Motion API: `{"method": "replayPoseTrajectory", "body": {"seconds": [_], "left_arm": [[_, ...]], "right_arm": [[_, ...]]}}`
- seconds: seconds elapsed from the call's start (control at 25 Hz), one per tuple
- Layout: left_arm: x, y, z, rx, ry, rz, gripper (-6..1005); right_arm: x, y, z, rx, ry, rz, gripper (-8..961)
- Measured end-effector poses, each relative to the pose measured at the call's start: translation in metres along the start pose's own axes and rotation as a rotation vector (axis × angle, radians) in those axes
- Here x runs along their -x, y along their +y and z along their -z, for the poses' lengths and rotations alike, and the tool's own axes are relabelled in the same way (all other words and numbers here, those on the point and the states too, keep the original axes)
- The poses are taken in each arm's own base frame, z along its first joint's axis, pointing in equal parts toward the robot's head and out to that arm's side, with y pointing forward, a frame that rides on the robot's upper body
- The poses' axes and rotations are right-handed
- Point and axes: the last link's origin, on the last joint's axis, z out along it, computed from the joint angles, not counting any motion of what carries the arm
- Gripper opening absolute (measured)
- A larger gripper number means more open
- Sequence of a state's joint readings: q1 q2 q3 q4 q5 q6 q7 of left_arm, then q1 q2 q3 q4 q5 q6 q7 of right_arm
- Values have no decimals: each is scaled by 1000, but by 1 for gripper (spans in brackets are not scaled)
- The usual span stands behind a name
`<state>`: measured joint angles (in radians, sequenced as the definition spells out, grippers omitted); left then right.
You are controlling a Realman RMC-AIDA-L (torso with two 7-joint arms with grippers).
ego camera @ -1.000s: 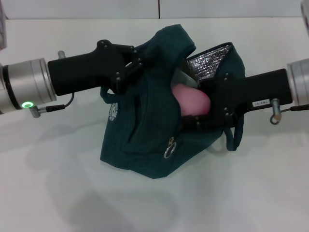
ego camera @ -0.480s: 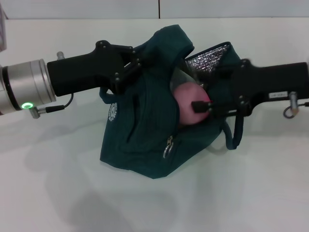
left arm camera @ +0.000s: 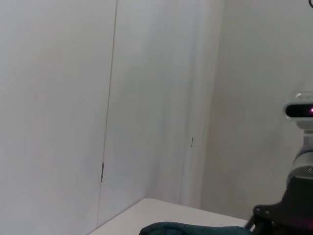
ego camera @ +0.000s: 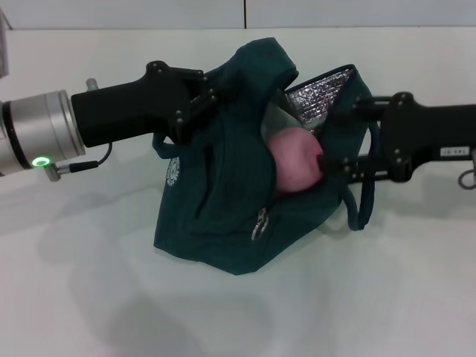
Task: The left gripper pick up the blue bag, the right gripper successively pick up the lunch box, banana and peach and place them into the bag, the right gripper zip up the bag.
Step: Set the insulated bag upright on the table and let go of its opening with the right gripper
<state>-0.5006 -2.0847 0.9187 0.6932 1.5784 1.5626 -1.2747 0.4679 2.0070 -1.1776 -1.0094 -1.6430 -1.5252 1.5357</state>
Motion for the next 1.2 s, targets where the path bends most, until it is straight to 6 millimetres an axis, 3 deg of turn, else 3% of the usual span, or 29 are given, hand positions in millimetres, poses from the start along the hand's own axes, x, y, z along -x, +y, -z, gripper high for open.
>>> {"method": "replayPoseTrajectory", "body": {"seconds": [0.4, 0.92, 1.04, 1.2], "left_arm": [[-2, -1, -2, 1, 0, -4, 37], [-3, -3, -4, -6, 10, -5, 37], [-2, -2, -2, -12, 17, 2, 37], [-1, -2, -1, -16, 17, 5, 37]], "right_arm": [[7, 13, -19, 142, 27, 52, 735], [11, 10, -42, 215, -22, 46, 720], [15, 14, -34, 220, -56, 72, 716], [10, 18, -4, 127, -139, 97, 712]]}}
